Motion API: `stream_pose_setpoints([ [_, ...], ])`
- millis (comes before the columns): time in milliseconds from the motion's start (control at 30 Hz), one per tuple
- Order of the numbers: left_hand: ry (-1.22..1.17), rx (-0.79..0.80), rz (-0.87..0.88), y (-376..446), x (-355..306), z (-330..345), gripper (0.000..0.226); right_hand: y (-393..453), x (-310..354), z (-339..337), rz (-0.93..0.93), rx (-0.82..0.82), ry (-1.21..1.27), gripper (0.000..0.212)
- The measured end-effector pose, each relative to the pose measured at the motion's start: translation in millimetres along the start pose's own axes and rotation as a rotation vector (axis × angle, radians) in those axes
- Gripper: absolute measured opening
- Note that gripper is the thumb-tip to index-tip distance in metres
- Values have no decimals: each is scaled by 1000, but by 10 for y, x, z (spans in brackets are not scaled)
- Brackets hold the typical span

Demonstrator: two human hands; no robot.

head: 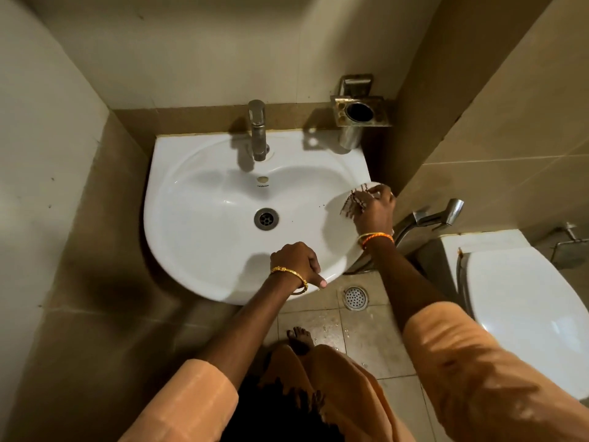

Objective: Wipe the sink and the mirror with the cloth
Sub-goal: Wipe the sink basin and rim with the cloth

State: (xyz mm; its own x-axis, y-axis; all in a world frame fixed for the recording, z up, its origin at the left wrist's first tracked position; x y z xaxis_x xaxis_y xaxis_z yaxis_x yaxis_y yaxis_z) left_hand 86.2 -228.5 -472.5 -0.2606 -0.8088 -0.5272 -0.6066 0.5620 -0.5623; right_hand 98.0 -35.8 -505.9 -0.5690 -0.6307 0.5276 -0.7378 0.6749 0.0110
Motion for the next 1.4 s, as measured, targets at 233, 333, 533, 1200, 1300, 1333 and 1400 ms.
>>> stream_pose_setpoints([
  [233, -68, 63, 15, 167, -98, 16, 39, 121, -108, -54, 0, 14, 146, 30],
  [333, -234, -15, 107, 275, -238, 42, 44, -161, -203, 2, 58, -31, 201, 31],
  [533, -271, 34, 130, 458, -359, 133, 41, 187, -49, 45, -28, 22, 52, 35],
  [1200, -414, 85, 94, 595, -272, 136, 39, 805, 222, 42, -133, 119, -40, 65],
  [1300, -422, 89, 94, 600, -272, 135, 39, 694, 181, -4, -99, 10, -5, 47],
  [1333, -431, 89, 95, 602, -269, 137, 39, 605, 139, 14, -103, -12, -48, 44],
  [1400, -437, 87, 104, 598, -262, 142, 38, 431, 85, 81, -84, -46, -178, 48],
])
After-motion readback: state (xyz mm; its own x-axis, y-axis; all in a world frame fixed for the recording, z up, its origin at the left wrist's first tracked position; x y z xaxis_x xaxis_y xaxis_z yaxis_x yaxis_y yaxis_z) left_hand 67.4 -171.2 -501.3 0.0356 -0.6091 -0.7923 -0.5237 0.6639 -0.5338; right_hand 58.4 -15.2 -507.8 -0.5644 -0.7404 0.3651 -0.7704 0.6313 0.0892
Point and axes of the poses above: each hand's wrist, its own y-axis towards the middle knuckle, its own z-axis out of the palm, x = y × z, the point moved 1 cm from there along y, towards the middle knuckle, and after that the axes turned 5 degrees about x, right-handed, at the moved point
